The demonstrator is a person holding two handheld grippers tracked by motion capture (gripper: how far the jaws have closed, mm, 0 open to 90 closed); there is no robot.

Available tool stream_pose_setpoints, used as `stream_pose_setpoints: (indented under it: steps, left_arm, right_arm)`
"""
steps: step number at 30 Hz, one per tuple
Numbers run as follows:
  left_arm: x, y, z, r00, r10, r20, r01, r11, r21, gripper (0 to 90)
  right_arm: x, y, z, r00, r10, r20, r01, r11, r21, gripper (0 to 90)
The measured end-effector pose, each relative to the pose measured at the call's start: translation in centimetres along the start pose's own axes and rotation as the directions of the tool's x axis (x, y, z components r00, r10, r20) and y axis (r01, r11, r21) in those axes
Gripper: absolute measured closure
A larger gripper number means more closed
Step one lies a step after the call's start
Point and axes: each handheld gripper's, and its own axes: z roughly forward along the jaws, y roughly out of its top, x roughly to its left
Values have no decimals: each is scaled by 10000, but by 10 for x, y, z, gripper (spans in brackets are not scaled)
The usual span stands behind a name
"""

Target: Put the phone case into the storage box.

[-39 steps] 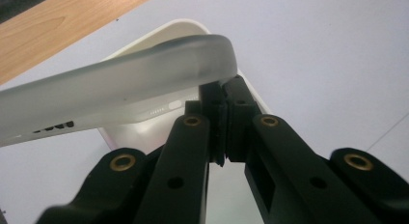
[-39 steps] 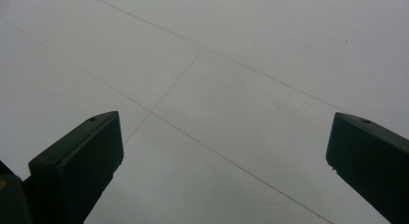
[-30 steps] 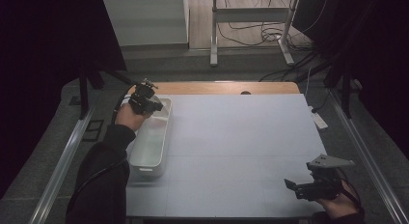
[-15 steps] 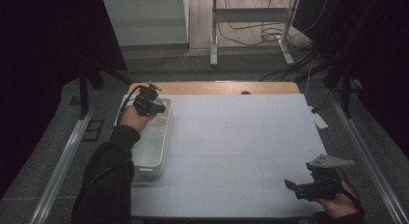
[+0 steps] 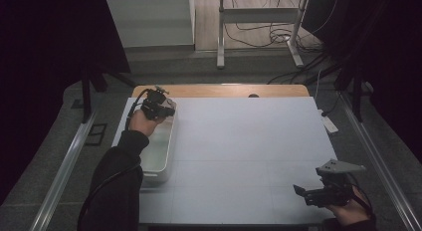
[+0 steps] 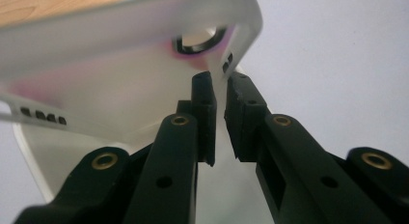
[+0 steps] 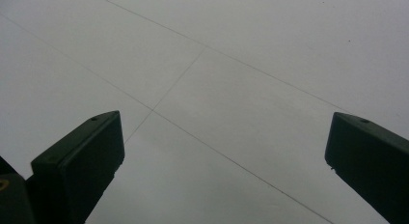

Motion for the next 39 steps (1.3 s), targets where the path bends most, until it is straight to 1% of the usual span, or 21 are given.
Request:
stream_pose_setpoints:
  steps: [4,7,11,14,15,16,18,21,22,23,25,28,37,38,39]
  left_arm:
    - [0,0,-1,10000,54,-79,-55,9999,-130,768]
    - [1,0,-2,10000,9,-76,-11,9997,-237,757]
    - [1,-1,-4,10000,-11,29,12,9993,-384,747]
    - [1,-1,-5,9999,-65,86,69,9986,-516,718]
    - [2,-3,-5,9997,-122,190,133,9981,-599,713]
    - [2,-3,-5,9997,-122,190,133,9981,-599,700]
    - [2,-5,-6,9992,-251,297,273,9967,-768,690]
    - [3,-7,-7,9989,-308,366,339,9956,-868,639]
    - [4,-8,-7,9984,-372,421,411,9947,-939,639]
    - [5,-9,-8,9982,-393,446,436,9939,-1014,600]
    - [5,-10,-9,9976,-445,529,502,9923,-1132,591]
    - [6,-12,-12,9971,-493,575,564,9902,-1281,544]
    - [4,-13,-17,9970,-503,588,594,9842,-1669,400]
    - [4,-14,-18,9970,-520,576,613,9827,-1745,400]
    - [4,-14,-19,9967,-540,612,643,9816,-1798,382]
  right_arm:
    - [0,0,0,10000,3,-3,-3,10000,0,2]
    - [0,0,0,10000,3,0,-3,10000,9,3]
    - [0,0,0,10000,-8,4,8,10000,18,3]
    - [0,0,0,10000,-9,9,9,10000,23,4]
    - [0,0,0,10000,-8,12,8,10000,24,4]
    - [0,0,0,10000,-8,12,8,10000,24,4]
    - [0,0,0,10000,-7,15,7,10000,24,4]
    - [0,0,0,10000,-3,21,3,10000,24,4]
    - [0,0,0,10000,-3,22,3,10000,24,3]
    - [0,0,0,10000,12,29,-12,10000,23,3]
    - [0,0,0,10000,16,32,-16,10000,20,3]
    - [0,0,0,10000,18,41,-18,10000,20,3]
    - [0,0,0,10000,52,70,-52,10000,7,1]
    - [0,0,0,10000,52,74,-52,10000,11,1]
    - [0,0,0,10000,40,68,-40,10000,20,1]
